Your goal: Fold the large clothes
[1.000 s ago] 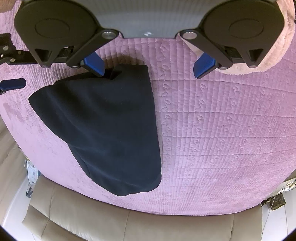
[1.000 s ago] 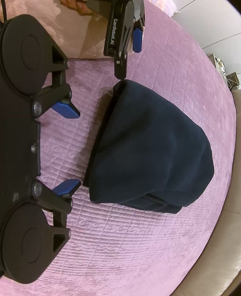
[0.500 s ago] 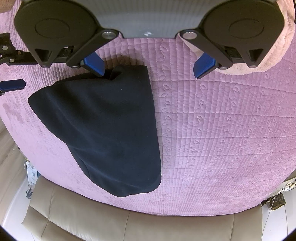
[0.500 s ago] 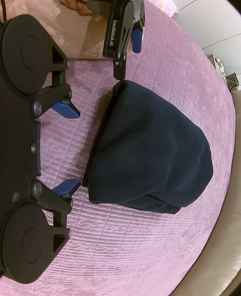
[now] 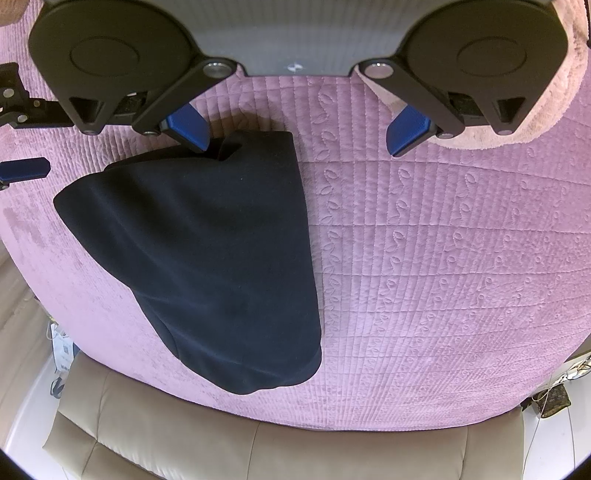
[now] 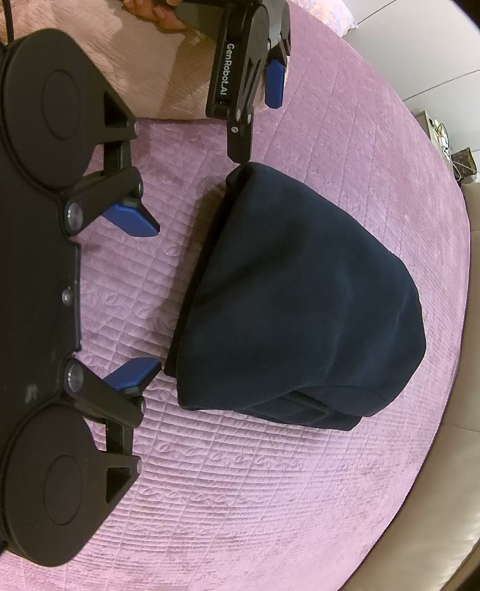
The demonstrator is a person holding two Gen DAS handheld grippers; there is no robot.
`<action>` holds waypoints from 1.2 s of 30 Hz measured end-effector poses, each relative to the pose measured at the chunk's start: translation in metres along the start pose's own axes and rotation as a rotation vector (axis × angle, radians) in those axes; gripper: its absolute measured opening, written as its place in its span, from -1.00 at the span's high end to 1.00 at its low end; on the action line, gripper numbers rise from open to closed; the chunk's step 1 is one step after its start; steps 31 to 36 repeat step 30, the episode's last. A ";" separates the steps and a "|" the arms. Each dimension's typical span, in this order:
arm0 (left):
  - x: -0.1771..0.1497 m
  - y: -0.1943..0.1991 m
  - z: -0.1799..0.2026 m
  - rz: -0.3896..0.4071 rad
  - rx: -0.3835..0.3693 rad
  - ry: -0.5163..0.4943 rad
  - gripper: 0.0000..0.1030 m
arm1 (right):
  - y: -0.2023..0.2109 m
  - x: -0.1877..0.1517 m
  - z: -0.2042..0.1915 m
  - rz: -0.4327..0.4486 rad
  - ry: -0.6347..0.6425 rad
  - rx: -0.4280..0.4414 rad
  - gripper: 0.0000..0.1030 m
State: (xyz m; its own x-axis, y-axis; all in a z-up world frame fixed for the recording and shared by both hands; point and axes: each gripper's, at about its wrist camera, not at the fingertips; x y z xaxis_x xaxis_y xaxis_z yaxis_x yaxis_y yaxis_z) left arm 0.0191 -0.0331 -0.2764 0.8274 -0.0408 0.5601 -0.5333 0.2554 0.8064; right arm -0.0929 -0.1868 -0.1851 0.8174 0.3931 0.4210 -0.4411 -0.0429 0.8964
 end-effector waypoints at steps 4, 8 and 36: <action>0.000 0.000 0.000 -0.004 0.004 -0.004 -1.00 | 0.000 0.000 0.000 0.000 -0.001 0.003 -0.66; 0.000 -0.001 -0.001 -0.009 0.004 -0.006 -1.00 | 0.000 0.000 -0.001 0.001 0.002 0.003 -0.66; 0.003 -0.004 0.003 -0.018 -0.004 -0.036 -1.00 | 0.002 0.000 -0.002 0.012 0.008 0.003 -0.66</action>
Point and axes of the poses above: each gripper's, at about its wrist camera, not at the fingertips, and y roughly against the way its jaws point, z to its right, x to its top, and after that the axes turned 9 degrees about -x, right-handed
